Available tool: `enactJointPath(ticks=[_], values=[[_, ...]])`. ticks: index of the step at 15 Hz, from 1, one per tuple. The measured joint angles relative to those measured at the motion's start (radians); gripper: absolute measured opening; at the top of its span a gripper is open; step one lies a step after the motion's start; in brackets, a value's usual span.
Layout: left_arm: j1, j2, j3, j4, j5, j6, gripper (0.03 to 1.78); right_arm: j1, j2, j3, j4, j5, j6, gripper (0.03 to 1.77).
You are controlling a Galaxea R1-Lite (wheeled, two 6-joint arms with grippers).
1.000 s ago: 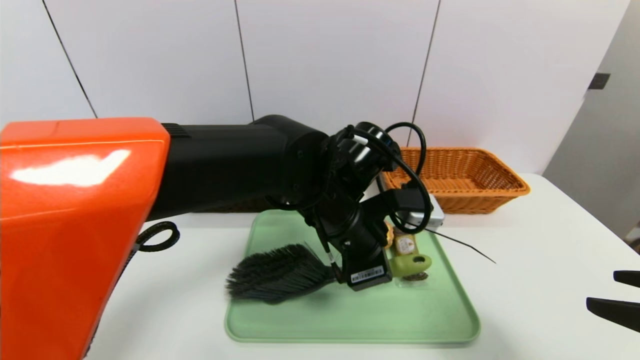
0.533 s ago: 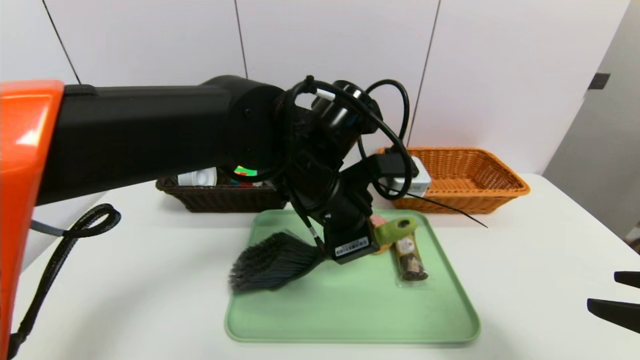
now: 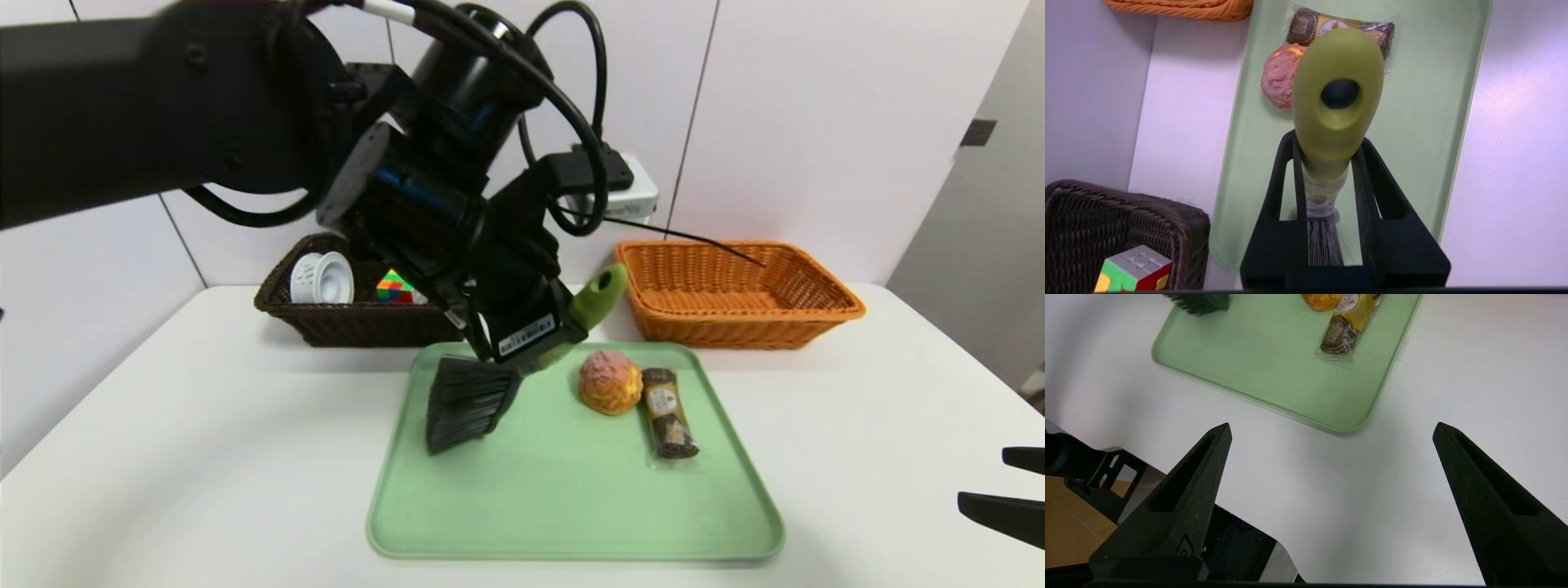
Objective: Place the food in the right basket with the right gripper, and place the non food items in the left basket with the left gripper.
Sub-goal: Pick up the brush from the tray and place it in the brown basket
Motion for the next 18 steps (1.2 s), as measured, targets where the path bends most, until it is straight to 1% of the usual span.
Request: enactJointPath(ticks=[4, 7, 10, 12, 18], values=[[0.006, -0.081, 0.0, -0.003, 0.007, -0.055, 0.36, 0.0, 0.005, 0.004, -0.016, 0.002, 0.0, 1.7], [0.014, -0.129, 0.0, -0.024, 0.04, -0.099, 0.36, 0.0, 0.01, 0.009, -0.028, 0.022, 0.0, 1.7], [0.04, -0.166, 0.0, -0.053, 0.047, -0.136, 0.36, 0.0, 0.013, 0.011, -0.028, 0.024, 0.001, 1.7], [0.084, -0.182, 0.0, -0.104, 0.055, -0.156, 0.36, 0.0, 0.015, 0.011, -0.028, 0.023, 0.001, 1.7], [0.266, -0.204, -0.001, -0.268, 0.059, -0.173, 0.36, 0.0, 0.021, 0.034, -0.049, 0.024, 0.001, 1.7]])
